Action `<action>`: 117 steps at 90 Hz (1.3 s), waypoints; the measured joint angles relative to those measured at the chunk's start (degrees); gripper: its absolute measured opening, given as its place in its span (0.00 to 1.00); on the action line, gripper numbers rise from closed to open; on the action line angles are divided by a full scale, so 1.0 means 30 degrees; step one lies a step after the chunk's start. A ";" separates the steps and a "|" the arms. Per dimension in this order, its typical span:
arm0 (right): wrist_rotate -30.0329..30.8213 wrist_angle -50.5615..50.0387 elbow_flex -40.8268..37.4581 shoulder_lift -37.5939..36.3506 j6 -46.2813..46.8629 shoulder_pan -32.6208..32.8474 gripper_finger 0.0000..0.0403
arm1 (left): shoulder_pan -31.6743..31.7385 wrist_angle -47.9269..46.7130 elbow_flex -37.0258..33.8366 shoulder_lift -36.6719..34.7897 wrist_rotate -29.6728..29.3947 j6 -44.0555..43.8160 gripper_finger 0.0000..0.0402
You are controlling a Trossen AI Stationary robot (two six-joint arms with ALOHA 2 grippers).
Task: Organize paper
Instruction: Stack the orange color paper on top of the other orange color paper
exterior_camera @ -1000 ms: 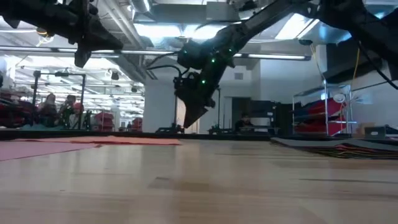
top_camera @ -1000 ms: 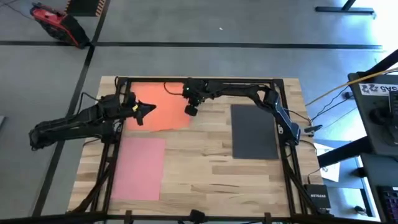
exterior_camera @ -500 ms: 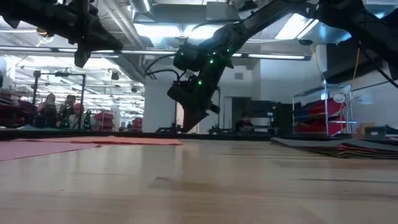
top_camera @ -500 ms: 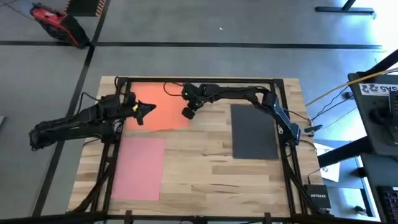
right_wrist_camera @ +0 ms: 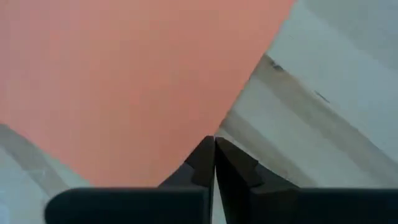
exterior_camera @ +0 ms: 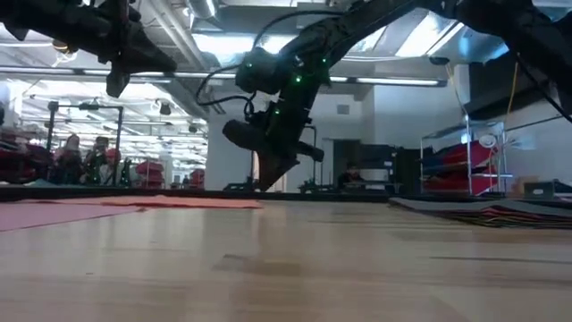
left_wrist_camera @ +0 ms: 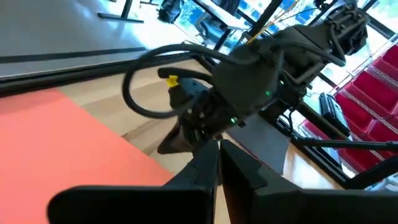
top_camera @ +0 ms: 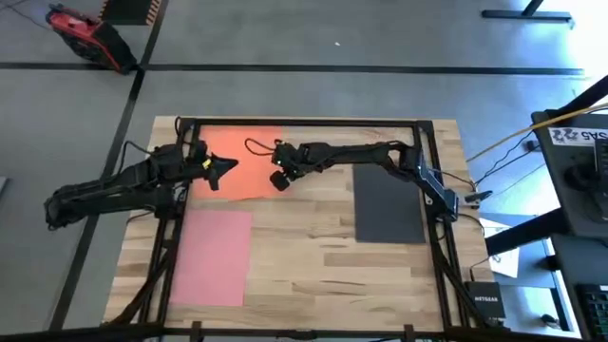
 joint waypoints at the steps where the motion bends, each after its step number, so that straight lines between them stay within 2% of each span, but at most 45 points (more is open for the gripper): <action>1: -0.0071 -0.0007 0.0000 0.0000 0.0057 0.0021 0.00 | -0.0001 0.0000 0.0000 0.0000 0.0000 -0.0003 0.00; 12: -0.0768 -0.0727 0.0015 0.0000 0.1943 0.0124 0.00 | 0.0005 0.0000 0.0000 0.0000 0.0006 -0.0003 0.00; 25: 0.1763 -0.1860 0.0015 0.0000 0.3379 -0.0085 0.00 | 0.0005 0.0007 0.0000 0.0007 0.0000 -0.0003 0.00; 31: 0.2182 -0.1664 0.0033 0.0156 0.3951 -0.0261 0.00 | 0.0005 0.0007 0.0000 0.0007 0.0000 0.0011 0.00; 49: 0.0458 -0.0227 0.0134 0.1382 0.5295 -0.0712 0.00 | -0.0010 -0.0022 0.0000 0.0046 0.0003 0.0158 0.00; 80: 0.0197 0.1964 0.0226 0.1759 0.6221 -0.0094 0.00 | -0.0001 -0.0051 0.0000 0.0044 0.0000 0.0371 0.00; 100: -0.2175 0.4044 0.0226 0.1865 0.5809 0.0125 0.00 | 0.0005 -0.0036 0.0000 0.0044 -0.0007 0.0500 0.00; 109: -0.1961 0.3799 0.0221 0.1730 0.5773 0.0322 0.00 | 0.0005 -0.0029 0.0000 0.0044 0.0000 0.0503 0.00; 117: -0.0705 0.3559 0.0204 0.1378 0.5549 0.0525 0.00 | 0.0005 -0.0029 0.0000 0.0044 -0.0005 0.0500 0.00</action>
